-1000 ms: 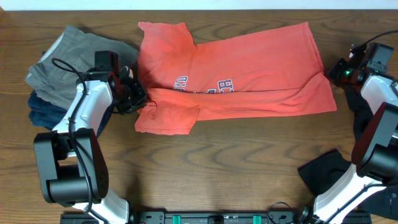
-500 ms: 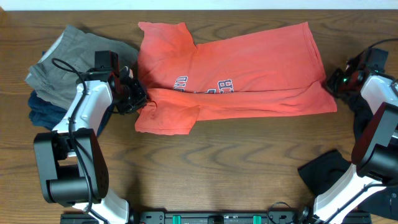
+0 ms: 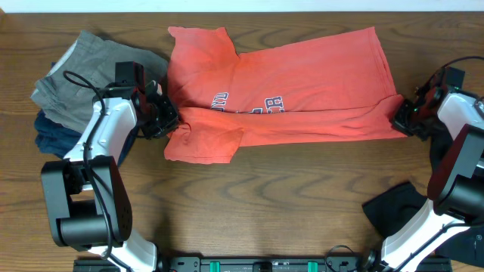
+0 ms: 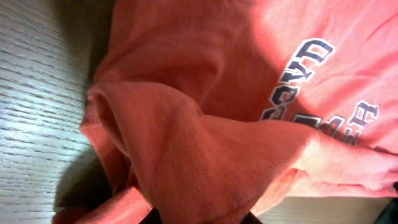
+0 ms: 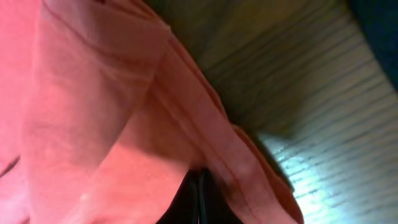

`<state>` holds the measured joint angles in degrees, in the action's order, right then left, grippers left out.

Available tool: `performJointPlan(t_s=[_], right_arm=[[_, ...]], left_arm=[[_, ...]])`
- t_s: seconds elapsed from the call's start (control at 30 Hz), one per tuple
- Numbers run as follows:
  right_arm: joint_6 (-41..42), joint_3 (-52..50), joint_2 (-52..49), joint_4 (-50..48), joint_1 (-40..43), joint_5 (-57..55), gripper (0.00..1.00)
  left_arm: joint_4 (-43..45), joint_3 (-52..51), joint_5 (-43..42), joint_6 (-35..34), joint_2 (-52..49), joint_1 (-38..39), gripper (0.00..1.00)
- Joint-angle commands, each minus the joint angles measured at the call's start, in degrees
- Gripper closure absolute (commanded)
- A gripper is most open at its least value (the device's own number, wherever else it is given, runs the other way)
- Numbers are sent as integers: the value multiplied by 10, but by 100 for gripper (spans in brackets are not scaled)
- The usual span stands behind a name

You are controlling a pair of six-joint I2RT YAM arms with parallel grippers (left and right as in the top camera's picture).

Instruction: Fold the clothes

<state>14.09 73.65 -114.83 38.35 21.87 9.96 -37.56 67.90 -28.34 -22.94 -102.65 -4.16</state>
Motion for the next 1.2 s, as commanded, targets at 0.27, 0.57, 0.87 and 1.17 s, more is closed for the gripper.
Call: performJointPlan(t_s=[0.27,0.57,0.87,1.17], right_arm=[[-11,-95,8,-82,-13,-37,99],[-11,-97,8,-84,-13,-37,98],[-11,-97,8,-85,-13,-37,98],[-11,-97,8,-84,-13,-37,98]], left_arm=[[71,3,-169,-23,21,-12,89],[156,3,-118,-84,20,-34,89],[177,2,-22,-93,20,-31,63],[164,2,-217,-66,21,-7,59]])
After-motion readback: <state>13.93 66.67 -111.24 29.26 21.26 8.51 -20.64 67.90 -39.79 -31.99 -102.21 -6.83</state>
